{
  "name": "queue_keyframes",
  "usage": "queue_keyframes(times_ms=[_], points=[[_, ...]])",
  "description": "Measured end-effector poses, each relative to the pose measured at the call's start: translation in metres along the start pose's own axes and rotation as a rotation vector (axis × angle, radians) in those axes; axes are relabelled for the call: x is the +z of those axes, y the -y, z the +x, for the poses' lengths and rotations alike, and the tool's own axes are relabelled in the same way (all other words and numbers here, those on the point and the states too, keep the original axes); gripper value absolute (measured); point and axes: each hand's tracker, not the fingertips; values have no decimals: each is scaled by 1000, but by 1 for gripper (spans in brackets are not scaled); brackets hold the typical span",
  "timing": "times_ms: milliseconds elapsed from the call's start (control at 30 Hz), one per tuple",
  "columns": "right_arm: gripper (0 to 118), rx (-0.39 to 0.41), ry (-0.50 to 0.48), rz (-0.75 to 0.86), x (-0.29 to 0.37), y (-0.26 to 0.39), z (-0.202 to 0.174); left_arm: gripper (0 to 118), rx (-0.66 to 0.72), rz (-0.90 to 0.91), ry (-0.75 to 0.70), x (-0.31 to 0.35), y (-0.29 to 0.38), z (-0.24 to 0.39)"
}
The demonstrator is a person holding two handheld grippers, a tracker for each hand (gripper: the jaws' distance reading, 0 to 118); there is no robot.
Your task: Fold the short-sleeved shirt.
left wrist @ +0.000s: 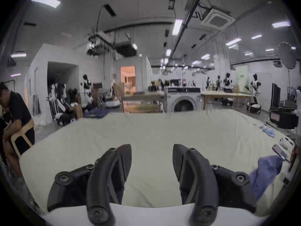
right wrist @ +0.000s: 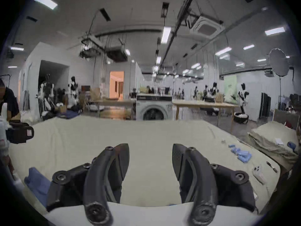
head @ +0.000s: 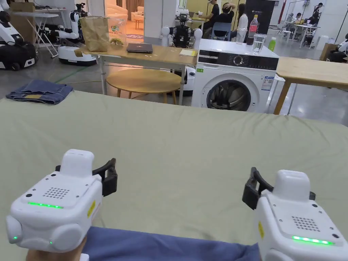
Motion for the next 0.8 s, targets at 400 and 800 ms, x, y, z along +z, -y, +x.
queue_keyframes(times_ms=[400, 800], points=[[0, -13, -65, 33, -16, -3, -31, 0, 75, 49, -68, -13, -12, 0], [0, 53, -89, 18, -20, 0, -38, 0, 283, -384, 138, -6, -5, -99]])
